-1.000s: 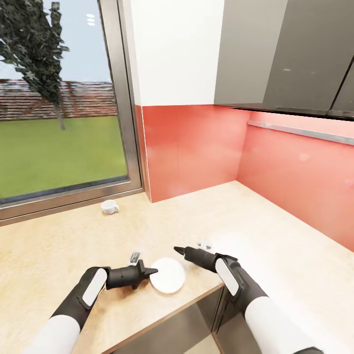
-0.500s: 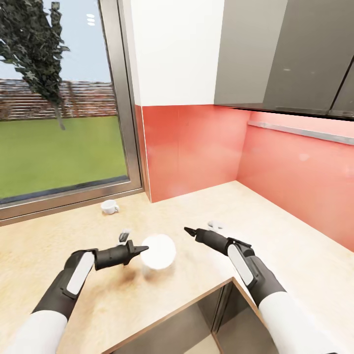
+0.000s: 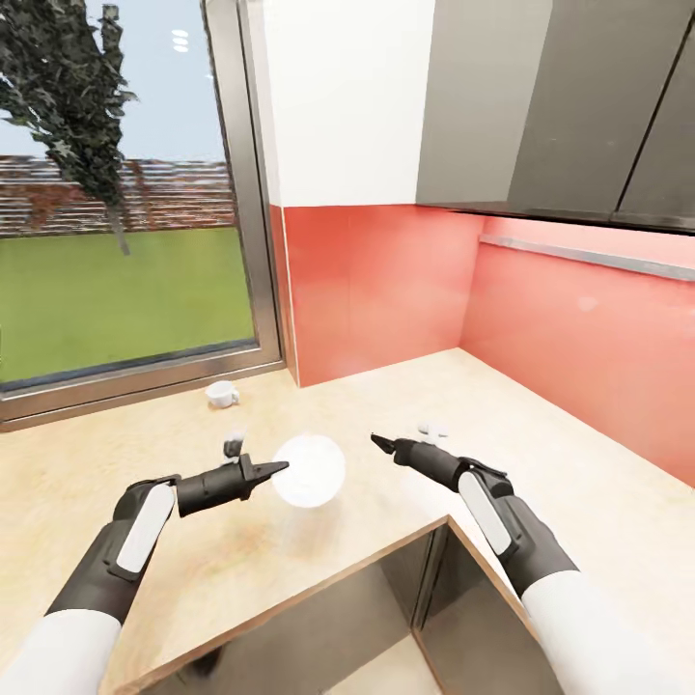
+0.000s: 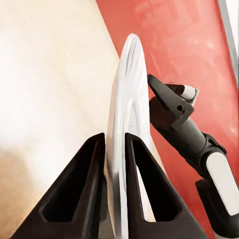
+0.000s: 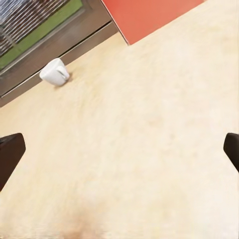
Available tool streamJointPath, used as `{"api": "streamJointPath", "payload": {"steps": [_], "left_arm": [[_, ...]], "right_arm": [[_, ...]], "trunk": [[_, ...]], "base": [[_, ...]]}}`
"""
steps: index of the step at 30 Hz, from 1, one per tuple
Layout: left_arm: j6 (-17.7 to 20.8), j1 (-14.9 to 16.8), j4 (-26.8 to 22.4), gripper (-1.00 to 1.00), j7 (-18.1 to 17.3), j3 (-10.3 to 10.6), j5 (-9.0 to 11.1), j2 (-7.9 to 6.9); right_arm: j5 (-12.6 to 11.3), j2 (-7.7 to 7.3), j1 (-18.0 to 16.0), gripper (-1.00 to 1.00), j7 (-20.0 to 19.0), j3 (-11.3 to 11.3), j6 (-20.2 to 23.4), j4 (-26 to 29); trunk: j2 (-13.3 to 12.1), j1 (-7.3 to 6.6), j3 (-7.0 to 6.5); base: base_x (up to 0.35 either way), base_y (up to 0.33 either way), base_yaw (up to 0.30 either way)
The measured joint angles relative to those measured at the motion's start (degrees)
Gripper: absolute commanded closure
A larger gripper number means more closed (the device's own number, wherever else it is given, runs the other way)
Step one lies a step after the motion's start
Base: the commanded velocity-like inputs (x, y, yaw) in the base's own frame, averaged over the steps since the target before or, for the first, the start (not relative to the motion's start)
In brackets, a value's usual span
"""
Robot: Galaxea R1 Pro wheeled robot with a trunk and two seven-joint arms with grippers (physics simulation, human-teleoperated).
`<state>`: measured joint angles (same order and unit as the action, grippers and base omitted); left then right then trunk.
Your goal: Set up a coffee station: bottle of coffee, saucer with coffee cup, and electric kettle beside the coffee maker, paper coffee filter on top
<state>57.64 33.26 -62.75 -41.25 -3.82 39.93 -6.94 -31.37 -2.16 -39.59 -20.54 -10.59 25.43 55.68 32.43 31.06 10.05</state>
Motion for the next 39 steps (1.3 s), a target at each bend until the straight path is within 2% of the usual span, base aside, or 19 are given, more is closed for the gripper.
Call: {"api": "streamJointPath", "payload": {"steps": [19, 28, 35, 37, 39], "left_arm": [[0.03, -0.01, -0.02, 1.00, -0.19, -0.13, 0.05, -0.11], [0.19, -0.01, -0.02, 1.00, -0.20, -0.15, 0.12, -1.40], [0.15, -0.06, 0.03, 1.00, -0.20, -0.16, 0.11, -1.75], [0.16, -0.08, 0.04, 1.00, -0.20, -0.16, 0.12, -2.07], [0.14, -0.09, 0.12, 1.00, -0.60, -0.17, 0.11, -3.18]], "right_arm": [[0.18, 0.19, -0.01, -1.00, 0.00, -0.06, -0.05, -0.19], [0.18, 0.19, -0.01, -1.00, 0.00, -0.06, -0.05, -0.20], [0.18, 0.19, -0.01, -1.00, 0.00, -0.06, -0.05, -0.28], [0.18, 0.19, -0.01, -1.00, 0.00, -0.06, -0.05, -0.33], [0.18, 0.19, -0.01, -1.00, -0.05, -0.06, -0.05, -0.42]], "trunk": [[0.01, 0.00, -1.12], [0.01, 0.00, -1.72], [0.00, 0.00, -2.18], [0.00, 0.00, -2.32], [0.01, 0.00, -2.45]], "base": [[-0.338, 0.037, 0.168], [-0.329, 0.152, 0.187], [-0.315, 0.191, 0.190], [-0.314, 0.193, 0.189], [-0.314, 0.190, 0.166]]}}
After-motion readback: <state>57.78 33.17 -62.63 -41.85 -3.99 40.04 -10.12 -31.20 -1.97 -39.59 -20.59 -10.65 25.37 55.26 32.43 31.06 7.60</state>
